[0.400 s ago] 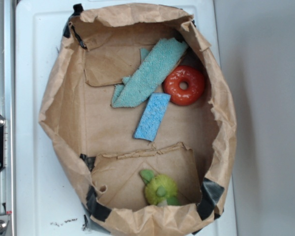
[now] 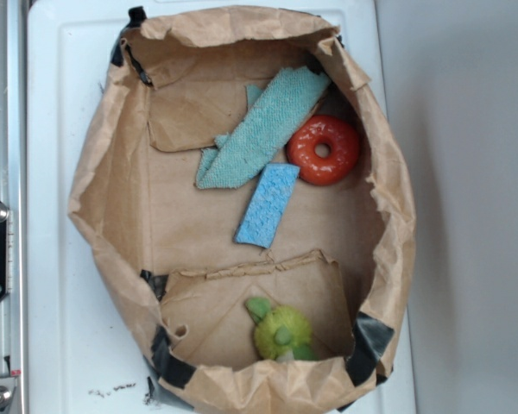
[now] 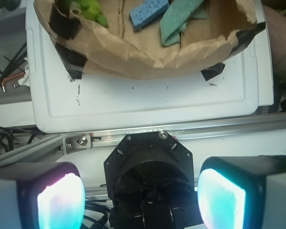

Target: Grab the blue cloth.

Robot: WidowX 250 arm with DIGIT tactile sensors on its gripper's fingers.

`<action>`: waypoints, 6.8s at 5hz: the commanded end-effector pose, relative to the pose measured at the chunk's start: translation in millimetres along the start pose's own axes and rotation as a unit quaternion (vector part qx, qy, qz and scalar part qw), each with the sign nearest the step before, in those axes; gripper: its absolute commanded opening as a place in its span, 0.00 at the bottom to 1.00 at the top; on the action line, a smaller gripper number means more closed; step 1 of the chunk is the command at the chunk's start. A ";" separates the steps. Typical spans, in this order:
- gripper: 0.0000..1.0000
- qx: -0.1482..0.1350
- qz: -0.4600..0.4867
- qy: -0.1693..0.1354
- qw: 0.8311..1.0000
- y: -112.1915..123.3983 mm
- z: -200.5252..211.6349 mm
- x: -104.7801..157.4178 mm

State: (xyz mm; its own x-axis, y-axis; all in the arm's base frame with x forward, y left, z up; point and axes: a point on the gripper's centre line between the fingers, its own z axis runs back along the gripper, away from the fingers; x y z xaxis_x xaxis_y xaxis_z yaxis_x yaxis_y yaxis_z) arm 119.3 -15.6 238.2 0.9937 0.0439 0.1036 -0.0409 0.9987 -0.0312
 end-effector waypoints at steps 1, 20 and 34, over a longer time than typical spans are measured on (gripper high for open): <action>1.00 0.036 0.041 -0.036 0.998 27.9 -48.3 95.8; 1.00 0.185 -0.096 -0.060 0.976 102.5 -155.2 169.5; 0.00 0.061 -0.153 -0.087 0.983 63.7 -74.1 149.2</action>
State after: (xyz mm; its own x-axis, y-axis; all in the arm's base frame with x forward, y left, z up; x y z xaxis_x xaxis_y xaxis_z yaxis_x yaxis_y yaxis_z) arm 270.2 49.0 158.9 0.9461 -0.2498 0.2062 0.2288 0.9660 0.1207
